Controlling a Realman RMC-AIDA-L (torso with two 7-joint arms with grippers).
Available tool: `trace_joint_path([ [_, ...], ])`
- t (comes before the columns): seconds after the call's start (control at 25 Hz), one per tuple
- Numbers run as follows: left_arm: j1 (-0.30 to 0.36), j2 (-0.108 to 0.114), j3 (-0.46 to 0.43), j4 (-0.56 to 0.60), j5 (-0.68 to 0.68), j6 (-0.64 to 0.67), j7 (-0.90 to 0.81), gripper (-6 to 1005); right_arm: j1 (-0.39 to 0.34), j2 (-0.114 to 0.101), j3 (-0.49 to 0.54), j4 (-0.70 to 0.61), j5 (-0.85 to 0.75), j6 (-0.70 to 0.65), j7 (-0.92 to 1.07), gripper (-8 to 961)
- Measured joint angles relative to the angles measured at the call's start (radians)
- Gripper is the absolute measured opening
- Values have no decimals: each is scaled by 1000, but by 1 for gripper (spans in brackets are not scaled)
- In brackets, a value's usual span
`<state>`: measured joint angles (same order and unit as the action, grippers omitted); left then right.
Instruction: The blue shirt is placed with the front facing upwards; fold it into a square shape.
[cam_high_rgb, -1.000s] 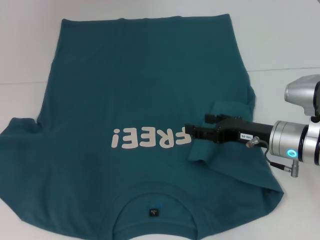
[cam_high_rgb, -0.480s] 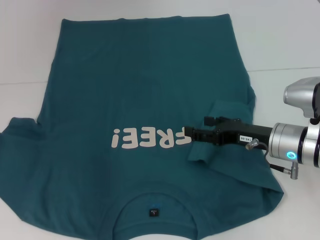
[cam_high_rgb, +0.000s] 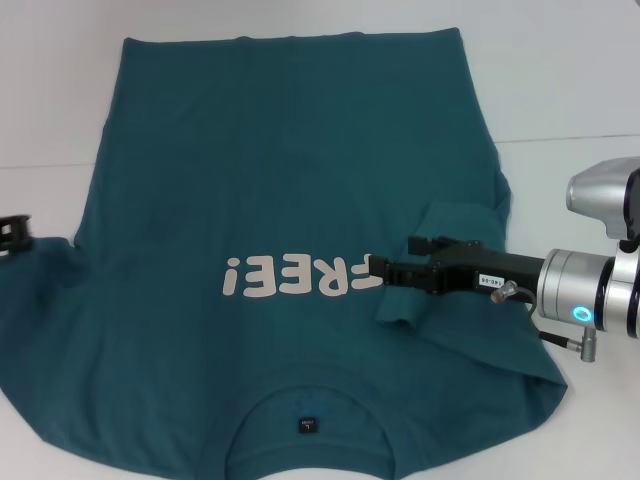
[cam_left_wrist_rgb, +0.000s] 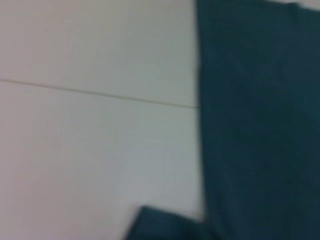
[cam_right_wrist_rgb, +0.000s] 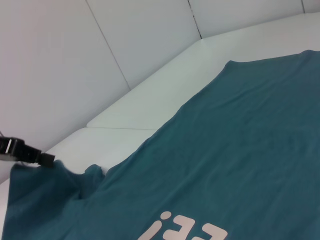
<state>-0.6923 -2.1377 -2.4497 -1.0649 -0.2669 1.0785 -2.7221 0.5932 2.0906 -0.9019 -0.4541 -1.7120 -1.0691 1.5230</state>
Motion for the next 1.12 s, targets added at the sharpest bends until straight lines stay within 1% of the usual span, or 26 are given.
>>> trace_joint_path([
  [0.16, -2, 2, 22, -4, -92, 30, 11, 39, -4, 0, -1, 0, 0, 0, -3, 941],
  [0.4, -8, 0, 49, 9, -165, 39, 12, 39, -9, -2, -1, 0, 0, 0, -5, 941],
  [0.56, -17, -3, 68, 40, -175, 29, 12, 39, -11, -3, -1, 0, 0, 0, -10, 941],
  [0.72, -32, -13, 87, 59, -181, 19, 12, 39, -12, -3, 0, 1, 0, 0, -15, 941],
  [0.92, -50, -22, 136, 84, -197, -6, 12, 39, -12, -2, -1, 3, 0, 0, -17, 941],
  [1.12, -63, -23, 176, 129, -226, -39, 13, 40, -15, -1, -2, 8, 0, 0, -18, 941],
])
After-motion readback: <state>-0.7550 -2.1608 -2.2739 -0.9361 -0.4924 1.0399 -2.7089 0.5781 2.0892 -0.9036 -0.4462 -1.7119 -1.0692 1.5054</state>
